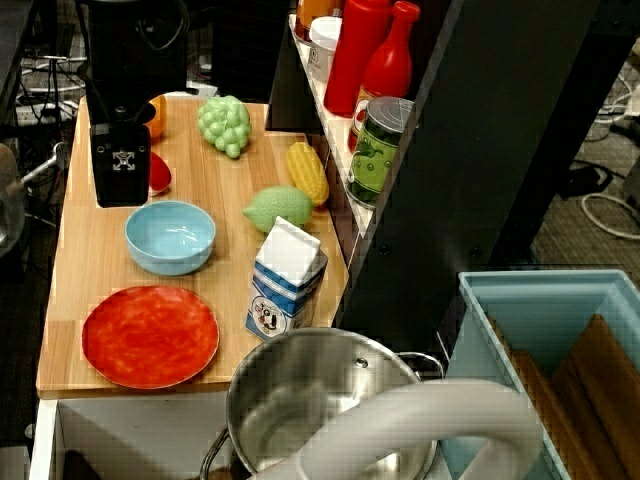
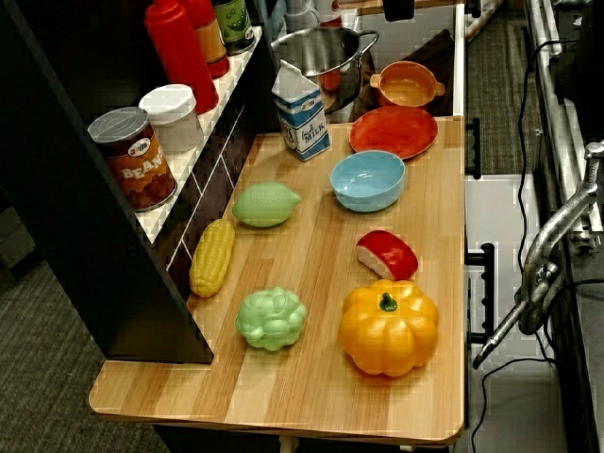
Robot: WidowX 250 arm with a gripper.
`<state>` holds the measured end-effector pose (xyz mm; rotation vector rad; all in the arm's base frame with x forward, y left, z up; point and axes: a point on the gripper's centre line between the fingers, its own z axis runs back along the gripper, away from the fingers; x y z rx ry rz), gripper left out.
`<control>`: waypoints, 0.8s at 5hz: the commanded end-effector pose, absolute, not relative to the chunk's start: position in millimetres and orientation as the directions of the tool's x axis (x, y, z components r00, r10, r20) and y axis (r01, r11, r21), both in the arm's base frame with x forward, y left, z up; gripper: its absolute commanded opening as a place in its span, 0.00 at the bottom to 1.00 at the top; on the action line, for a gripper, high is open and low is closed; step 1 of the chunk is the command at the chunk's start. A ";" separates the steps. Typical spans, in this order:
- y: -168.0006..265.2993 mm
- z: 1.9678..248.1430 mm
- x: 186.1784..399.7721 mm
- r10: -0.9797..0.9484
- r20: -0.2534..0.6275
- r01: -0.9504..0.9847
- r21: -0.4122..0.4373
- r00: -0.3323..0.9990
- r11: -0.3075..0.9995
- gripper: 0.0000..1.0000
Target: Lift bowl
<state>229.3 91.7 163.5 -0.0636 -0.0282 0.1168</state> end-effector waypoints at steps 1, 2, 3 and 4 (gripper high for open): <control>91.7 163.5 229.3 0.117 0.024 -0.116 -0.065 0.993 0.991 1.00; 105.3 127.2 225.4 0.082 0.029 -0.081 -0.011 0.996 0.997 1.00; 126.1 100.6 239.1 0.071 0.035 -0.071 0.008 0.997 0.997 1.00; 148.5 82.4 259.8 0.062 0.039 -0.063 0.014 0.997 0.998 1.00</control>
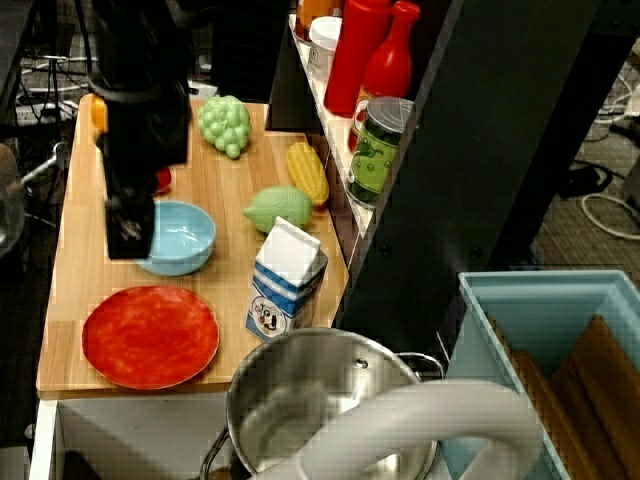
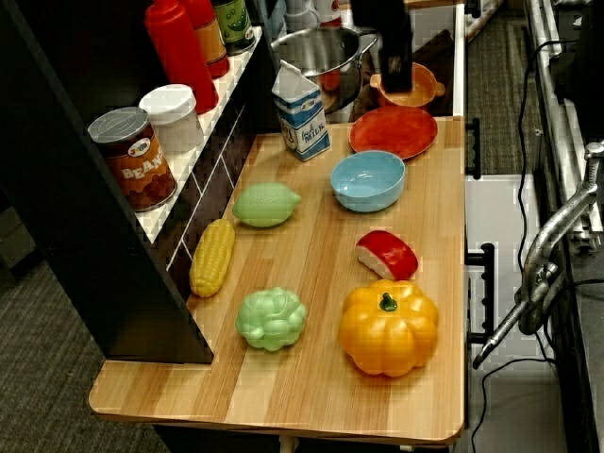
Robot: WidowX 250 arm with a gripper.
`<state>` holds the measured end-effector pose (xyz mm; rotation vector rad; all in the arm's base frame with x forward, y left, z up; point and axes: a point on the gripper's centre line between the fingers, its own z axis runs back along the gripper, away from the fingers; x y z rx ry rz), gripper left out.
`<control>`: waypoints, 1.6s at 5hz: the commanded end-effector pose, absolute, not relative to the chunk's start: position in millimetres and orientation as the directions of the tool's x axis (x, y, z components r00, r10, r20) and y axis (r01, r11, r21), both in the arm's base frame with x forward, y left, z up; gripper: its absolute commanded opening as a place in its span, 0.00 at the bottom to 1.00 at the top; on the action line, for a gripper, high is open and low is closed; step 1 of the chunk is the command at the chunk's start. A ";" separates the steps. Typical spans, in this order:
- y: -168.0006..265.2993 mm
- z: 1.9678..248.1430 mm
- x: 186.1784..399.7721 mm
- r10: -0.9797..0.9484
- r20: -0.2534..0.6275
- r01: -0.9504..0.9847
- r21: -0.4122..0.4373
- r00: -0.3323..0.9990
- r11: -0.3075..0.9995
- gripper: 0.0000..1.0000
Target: Lift bowl
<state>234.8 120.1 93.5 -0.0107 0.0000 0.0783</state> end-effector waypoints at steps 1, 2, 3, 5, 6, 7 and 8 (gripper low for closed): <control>161.1 70.7 277.7 0.033 0.029 -0.034 0.024 0.999 0.999 1.00; 169.2 63.8 288.7 0.050 0.056 -0.051 0.026 0.997 0.998 1.00; 171.5 64.4 291.5 0.069 0.066 -0.070 0.012 0.995 0.997 1.00; 168.5 65.4 283.5 0.083 0.086 -0.083 -0.003 0.993 0.997 1.00; 167.3 62.2 280.3 0.086 0.097 -0.086 0.001 0.992 0.996 1.00; 167.0 57.6 277.3 0.094 0.112 -0.095 0.004 0.989 0.996 1.00; 167.6 49.6 273.4 0.102 0.120 -0.105 0.018 0.987 0.994 1.00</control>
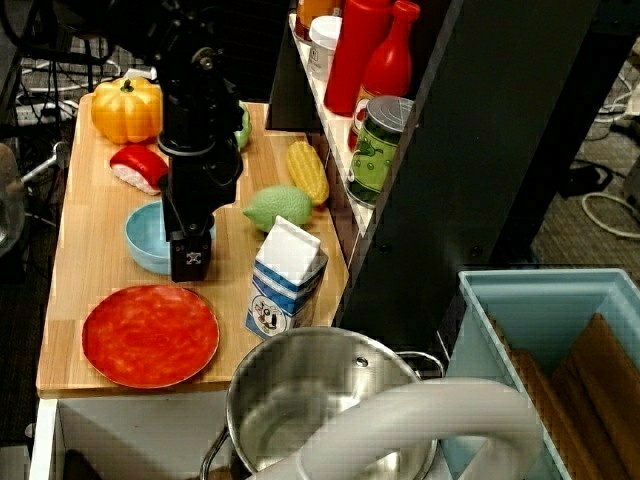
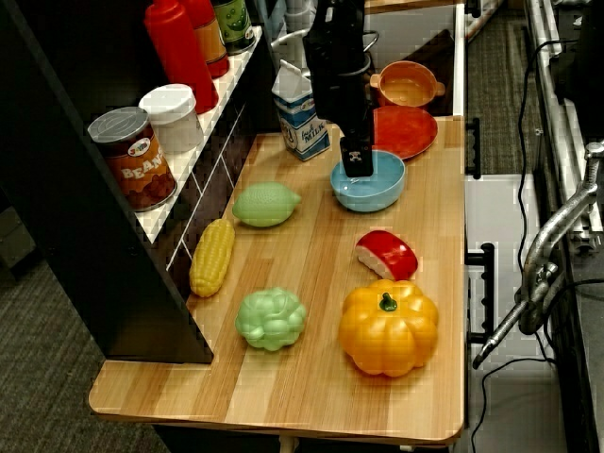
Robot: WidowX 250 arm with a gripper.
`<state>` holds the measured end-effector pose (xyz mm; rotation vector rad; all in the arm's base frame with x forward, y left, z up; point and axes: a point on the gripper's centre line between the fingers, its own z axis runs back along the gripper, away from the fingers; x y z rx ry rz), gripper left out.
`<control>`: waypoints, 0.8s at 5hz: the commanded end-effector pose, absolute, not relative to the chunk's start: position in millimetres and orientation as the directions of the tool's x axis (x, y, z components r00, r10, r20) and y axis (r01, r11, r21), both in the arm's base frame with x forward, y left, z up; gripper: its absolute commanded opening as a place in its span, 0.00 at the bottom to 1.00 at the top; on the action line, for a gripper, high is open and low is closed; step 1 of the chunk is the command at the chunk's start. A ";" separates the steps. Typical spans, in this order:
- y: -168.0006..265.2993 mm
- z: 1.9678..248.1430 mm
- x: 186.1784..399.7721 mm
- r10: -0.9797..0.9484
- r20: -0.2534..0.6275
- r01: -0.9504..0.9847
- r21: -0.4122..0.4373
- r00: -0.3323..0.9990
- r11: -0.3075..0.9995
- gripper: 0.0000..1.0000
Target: Lift bowl
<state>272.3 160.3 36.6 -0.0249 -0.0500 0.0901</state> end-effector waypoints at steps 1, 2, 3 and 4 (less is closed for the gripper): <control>168.1 46.7 269.4 0.124 0.124 -0.126 0.011 0.985 0.992 1.00; 170.1 48.3 265.7 0.147 0.129 -0.147 -0.009 0.981 0.989 0.00; 172.6 50.0 265.0 0.156 0.123 -0.156 -0.013 0.980 0.988 0.00; 175.3 52.1 265.8 0.162 0.118 -0.161 -0.014 0.980 0.987 0.00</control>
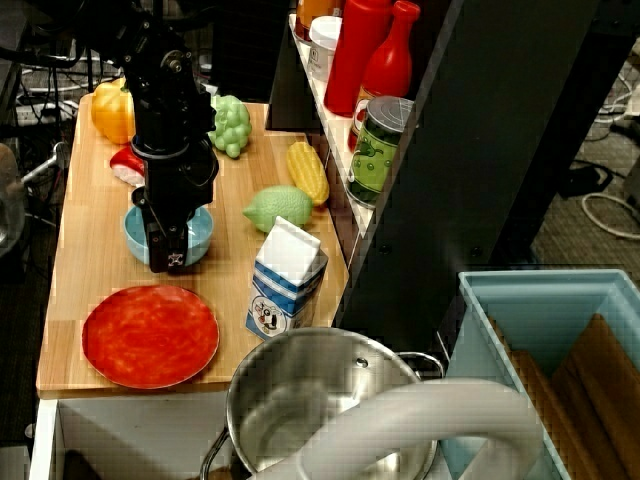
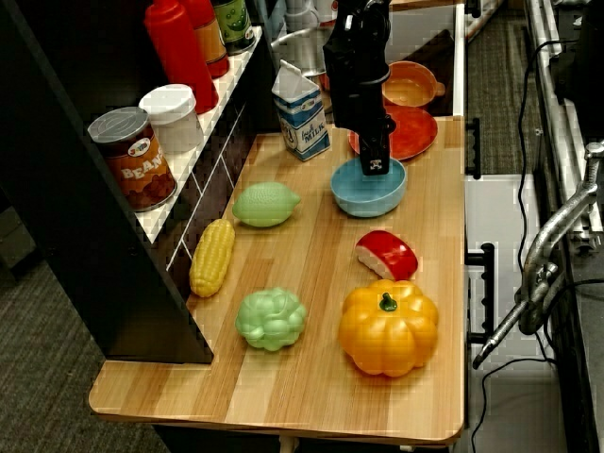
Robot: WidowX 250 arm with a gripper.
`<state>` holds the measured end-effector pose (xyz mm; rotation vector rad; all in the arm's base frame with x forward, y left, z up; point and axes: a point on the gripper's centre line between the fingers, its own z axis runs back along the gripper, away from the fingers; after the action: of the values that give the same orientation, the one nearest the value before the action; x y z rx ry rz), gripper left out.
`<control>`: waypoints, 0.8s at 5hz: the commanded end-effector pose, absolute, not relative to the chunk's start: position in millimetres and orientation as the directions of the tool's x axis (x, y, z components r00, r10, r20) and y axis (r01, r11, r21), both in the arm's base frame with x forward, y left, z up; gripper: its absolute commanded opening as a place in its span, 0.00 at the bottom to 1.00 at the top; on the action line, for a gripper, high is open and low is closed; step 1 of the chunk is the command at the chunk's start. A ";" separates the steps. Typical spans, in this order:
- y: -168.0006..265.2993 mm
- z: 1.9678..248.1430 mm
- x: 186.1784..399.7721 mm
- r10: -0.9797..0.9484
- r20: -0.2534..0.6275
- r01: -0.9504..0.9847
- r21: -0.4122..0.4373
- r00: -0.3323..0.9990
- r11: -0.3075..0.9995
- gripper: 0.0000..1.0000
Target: Lift bowl
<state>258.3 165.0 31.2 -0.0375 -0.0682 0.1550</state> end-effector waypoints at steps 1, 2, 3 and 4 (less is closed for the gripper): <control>177.3 55.6 265.2 0.164 0.120 -0.163 -0.022 0.979 0.986 0.00; 180.9 53.9 260.6 0.167 0.126 -0.167 -0.013 0.978 0.986 0.00; 181.6 70.2 255.4 0.167 0.119 -0.165 -0.022 0.979 0.986 0.00; 183.7 85.6 251.6 0.159 0.111 -0.157 -0.034 0.981 0.987 0.00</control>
<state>246.7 176.5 66.3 -0.0613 -0.0575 0.1644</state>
